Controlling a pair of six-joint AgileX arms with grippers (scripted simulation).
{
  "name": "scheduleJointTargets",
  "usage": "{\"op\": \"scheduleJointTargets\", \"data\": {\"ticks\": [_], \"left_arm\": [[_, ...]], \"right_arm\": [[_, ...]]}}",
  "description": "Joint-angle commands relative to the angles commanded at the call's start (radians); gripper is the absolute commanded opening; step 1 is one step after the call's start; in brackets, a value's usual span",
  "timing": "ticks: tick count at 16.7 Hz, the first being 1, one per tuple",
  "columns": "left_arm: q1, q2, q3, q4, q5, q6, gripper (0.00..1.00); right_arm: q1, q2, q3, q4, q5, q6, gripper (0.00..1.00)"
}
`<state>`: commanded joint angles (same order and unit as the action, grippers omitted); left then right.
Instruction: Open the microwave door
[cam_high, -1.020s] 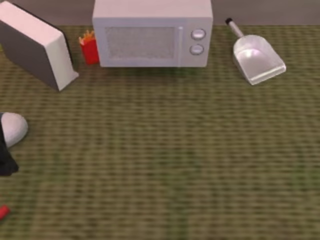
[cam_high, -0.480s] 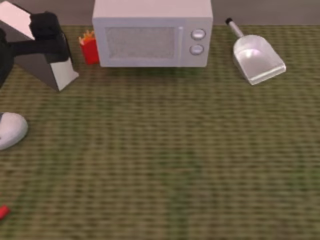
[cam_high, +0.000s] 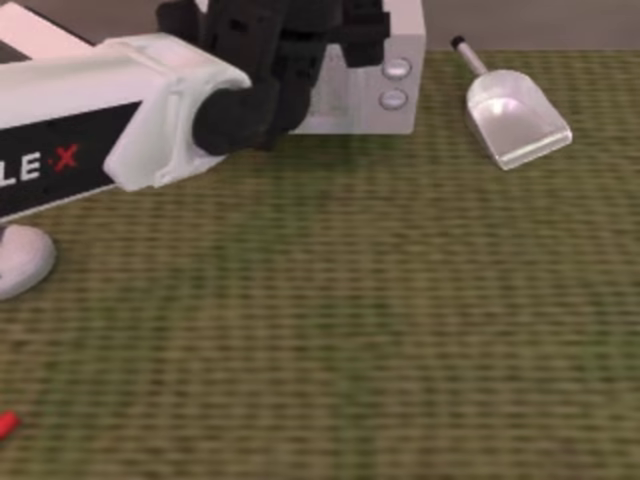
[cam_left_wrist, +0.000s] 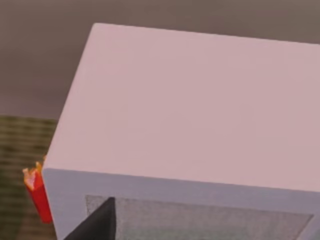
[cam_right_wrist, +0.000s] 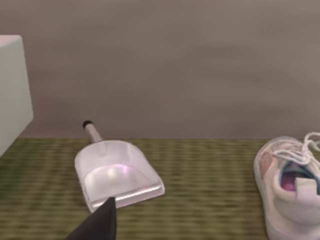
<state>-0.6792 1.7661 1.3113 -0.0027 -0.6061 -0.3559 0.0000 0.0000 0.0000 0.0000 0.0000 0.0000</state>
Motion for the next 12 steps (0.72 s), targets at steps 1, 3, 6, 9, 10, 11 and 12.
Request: {"op": "scheduleJointTargets", "data": {"ticks": [1,3,6,9,10,11,12], "left_arm": [[-0.026,0.072,0.046,-0.004,-0.023,-0.012,1.00],[-0.068,0.184,0.118,-0.012,-0.060,-0.030,1.00],[-0.103,0.272,0.173,-0.023,-0.091,-0.042,1.00],[-0.106,0.281,0.178,-0.025,-0.094,-0.043,1.00],[-0.106,0.281,0.178,-0.025,-0.094,-0.043,1.00],[-0.102,0.279,0.173,-0.024,-0.092,-0.042,1.00],[-0.101,0.282,0.177,-0.023,-0.090,-0.041,1.00]], "right_arm": [[0.000,0.000,0.000,0.000,0.000,0.000,1.00],[0.000,0.000,0.000,0.000,0.000,0.000,1.00],[0.000,0.000,0.000,0.000,0.000,0.000,1.00],[0.000,0.000,0.000,0.000,0.000,0.000,1.00],[0.000,0.000,0.000,0.000,0.000,0.000,1.00],[0.000,0.000,0.000,0.000,0.000,0.000,1.00],[0.000,0.000,0.000,0.000,0.000,0.000,1.00]]}}
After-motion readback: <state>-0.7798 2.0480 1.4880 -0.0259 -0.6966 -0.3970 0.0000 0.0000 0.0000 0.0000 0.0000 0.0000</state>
